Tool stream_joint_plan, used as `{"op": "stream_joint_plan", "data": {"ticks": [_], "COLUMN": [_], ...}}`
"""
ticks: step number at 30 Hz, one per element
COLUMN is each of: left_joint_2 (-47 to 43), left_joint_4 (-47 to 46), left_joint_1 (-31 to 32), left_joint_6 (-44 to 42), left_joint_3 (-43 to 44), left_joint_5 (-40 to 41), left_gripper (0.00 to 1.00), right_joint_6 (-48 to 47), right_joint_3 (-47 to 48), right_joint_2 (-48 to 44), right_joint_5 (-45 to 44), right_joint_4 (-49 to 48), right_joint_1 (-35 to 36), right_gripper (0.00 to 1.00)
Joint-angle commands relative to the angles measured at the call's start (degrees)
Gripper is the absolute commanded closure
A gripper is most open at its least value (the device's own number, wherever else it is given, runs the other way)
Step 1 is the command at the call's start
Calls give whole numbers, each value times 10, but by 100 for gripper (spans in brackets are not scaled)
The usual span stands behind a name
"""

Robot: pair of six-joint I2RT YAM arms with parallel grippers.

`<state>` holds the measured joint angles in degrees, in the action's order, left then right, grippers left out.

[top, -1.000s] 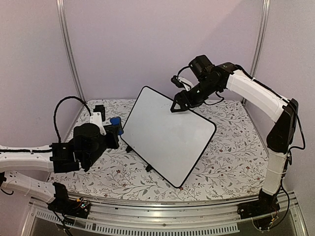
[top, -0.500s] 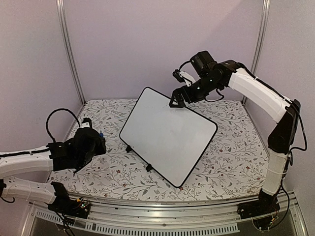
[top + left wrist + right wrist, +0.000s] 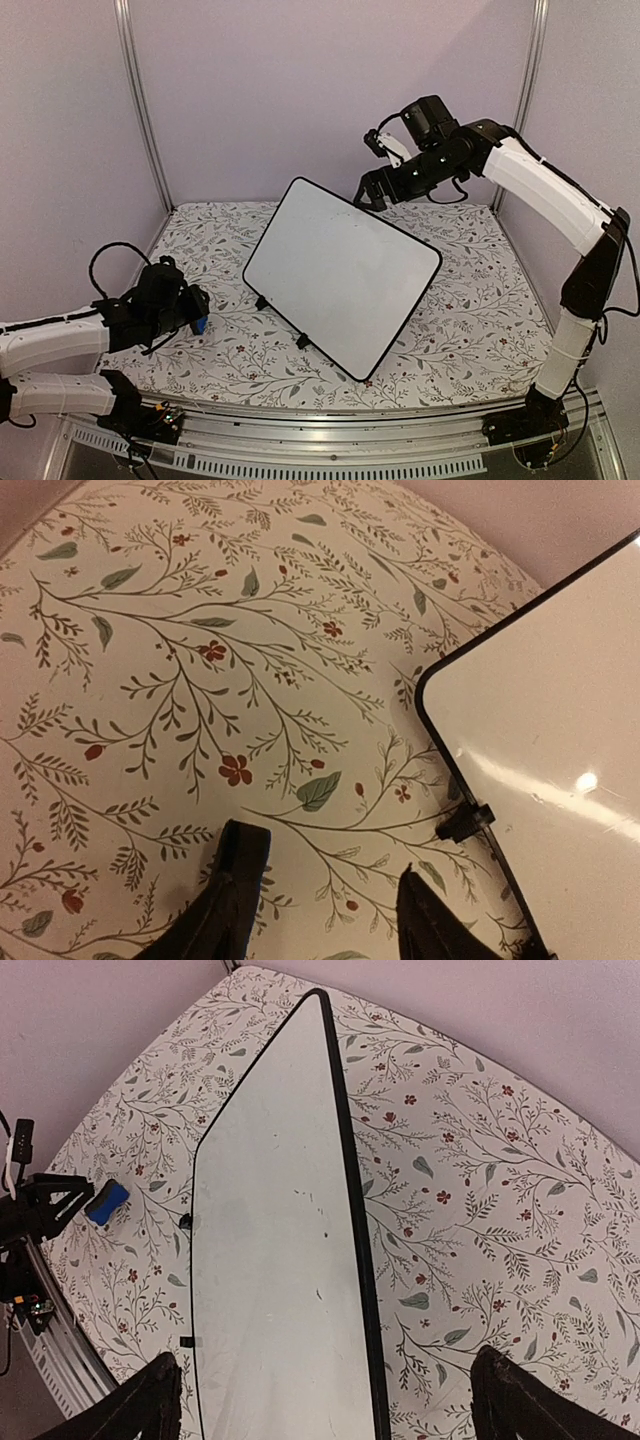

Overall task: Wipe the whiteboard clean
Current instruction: Place the whiteboard eraser at the corner of the board.

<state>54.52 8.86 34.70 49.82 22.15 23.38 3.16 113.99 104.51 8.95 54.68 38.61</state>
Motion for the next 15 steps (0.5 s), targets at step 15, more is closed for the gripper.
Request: {"op": "stream_joint_plan", "data": {"ticks": [15], "left_joint_2": [56], "left_joint_4": [-79], "left_joint_1": [-126], "left_joint_6": [-19], "left_joint_3": [3], "left_joint_5": [-100], "left_gripper": [13], "right_joint_6": [33], "right_joint_3": [-223], "right_joint_2": [-150], "right_joint_5": [-131], "right_joint_4": [-133], "right_joint_1": [-29], "right_gripper": [1]}}
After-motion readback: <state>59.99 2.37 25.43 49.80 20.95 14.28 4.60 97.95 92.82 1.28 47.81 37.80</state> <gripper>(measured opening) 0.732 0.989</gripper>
